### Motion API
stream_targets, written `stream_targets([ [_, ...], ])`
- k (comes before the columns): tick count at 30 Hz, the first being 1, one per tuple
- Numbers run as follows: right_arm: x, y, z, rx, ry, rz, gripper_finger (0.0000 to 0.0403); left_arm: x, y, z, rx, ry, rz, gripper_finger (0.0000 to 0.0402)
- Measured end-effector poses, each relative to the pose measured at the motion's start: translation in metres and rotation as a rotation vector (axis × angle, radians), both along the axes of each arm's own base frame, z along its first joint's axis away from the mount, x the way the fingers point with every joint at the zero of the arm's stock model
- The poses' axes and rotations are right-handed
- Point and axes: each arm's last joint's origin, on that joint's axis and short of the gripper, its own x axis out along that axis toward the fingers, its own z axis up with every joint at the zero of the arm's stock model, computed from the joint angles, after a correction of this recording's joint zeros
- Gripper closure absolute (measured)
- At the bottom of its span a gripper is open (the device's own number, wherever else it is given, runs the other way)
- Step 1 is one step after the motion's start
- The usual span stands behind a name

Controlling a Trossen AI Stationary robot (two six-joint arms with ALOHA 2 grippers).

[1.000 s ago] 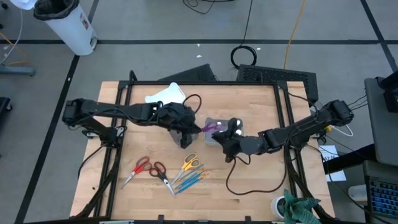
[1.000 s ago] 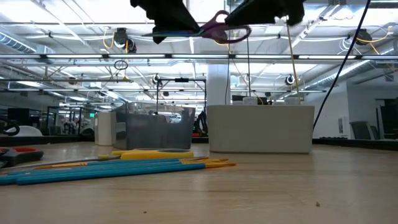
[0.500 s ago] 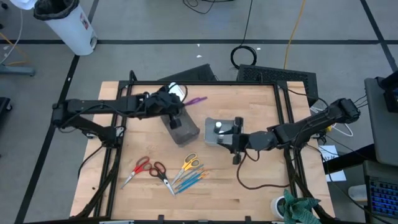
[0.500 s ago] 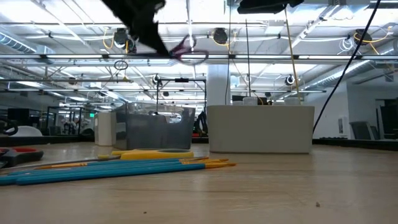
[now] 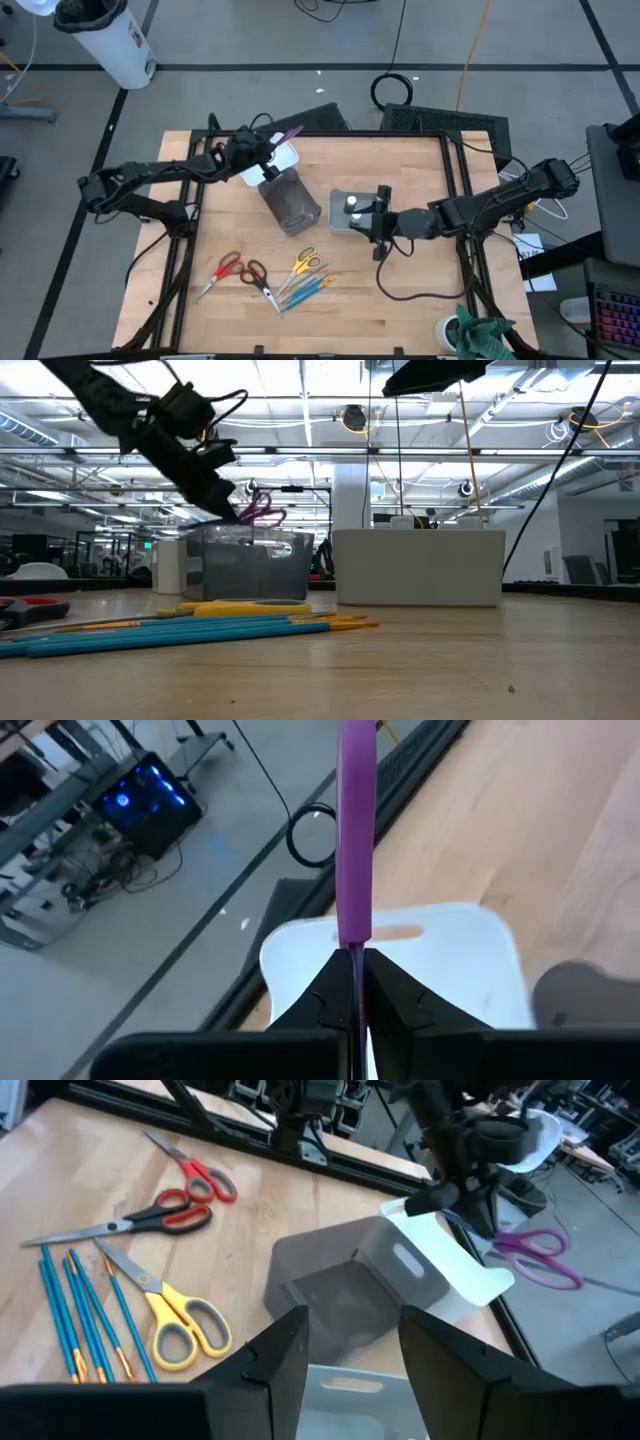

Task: Pick & Place Paint Supplies
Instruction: Put the purple scissors into the white bin

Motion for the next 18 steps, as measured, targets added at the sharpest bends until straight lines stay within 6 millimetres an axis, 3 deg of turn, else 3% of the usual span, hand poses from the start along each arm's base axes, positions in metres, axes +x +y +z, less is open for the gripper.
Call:
stream_targets([
  [8, 0.000, -0.011, -0.012, -0.012, 0.024, -0.037, 0.0257, -0.017, -0.001, -0.030, 0.098, 0.070, -0.046, 0.0392],
  [18, 0.000, -0.021, -0.021, 0.001, 0.032, -0.079, 0.0257, -0.023, 0.001, -0.036, 0.075, 0.094, -0.011, 0.0389],
])
